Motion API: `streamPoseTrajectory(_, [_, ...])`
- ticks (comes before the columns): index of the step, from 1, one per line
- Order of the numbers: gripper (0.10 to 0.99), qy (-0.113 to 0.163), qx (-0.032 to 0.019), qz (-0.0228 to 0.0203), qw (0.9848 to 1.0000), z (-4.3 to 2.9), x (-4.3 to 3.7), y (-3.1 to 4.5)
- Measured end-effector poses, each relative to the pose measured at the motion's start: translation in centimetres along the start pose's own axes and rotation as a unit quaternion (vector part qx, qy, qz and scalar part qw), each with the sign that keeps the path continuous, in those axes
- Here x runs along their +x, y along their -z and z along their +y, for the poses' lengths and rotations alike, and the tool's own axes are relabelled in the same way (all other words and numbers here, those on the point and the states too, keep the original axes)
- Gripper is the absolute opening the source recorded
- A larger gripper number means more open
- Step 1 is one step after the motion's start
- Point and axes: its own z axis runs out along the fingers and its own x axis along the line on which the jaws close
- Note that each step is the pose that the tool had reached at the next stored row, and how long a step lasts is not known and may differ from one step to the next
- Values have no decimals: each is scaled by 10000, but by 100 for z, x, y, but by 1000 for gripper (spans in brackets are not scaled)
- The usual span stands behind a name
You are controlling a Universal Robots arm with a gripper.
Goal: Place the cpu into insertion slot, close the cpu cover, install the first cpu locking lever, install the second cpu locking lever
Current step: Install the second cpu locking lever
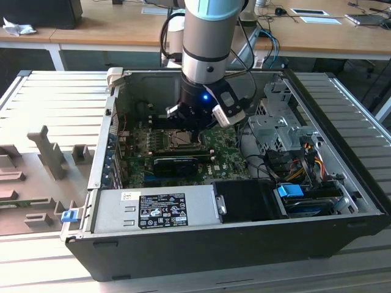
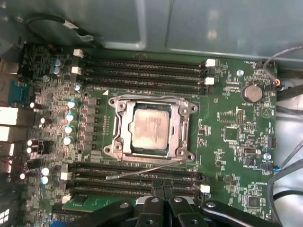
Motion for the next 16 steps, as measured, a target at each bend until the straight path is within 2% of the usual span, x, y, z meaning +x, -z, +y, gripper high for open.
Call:
streamPoseTrajectory(2, [106, 0, -56, 8, 10000, -47, 5, 3])
streamPoseTrajectory(4, [106, 2, -192, 9, 9998, -80, 11, -2])
streamPoseTrajectory(7, [106, 5, -354, -4, 9994, -85, 39, -9])
streamPoseTrajectory(8, [106, 5, -373, -5, 9993, -84, 55, -14])
streamPoseTrajectory(12, [106, -4, -378, -7, 9993, -78, 152, -36])
streamPoseTrajectory(16, [106, -8, -397, -8, 9992, -79, 161, -49])
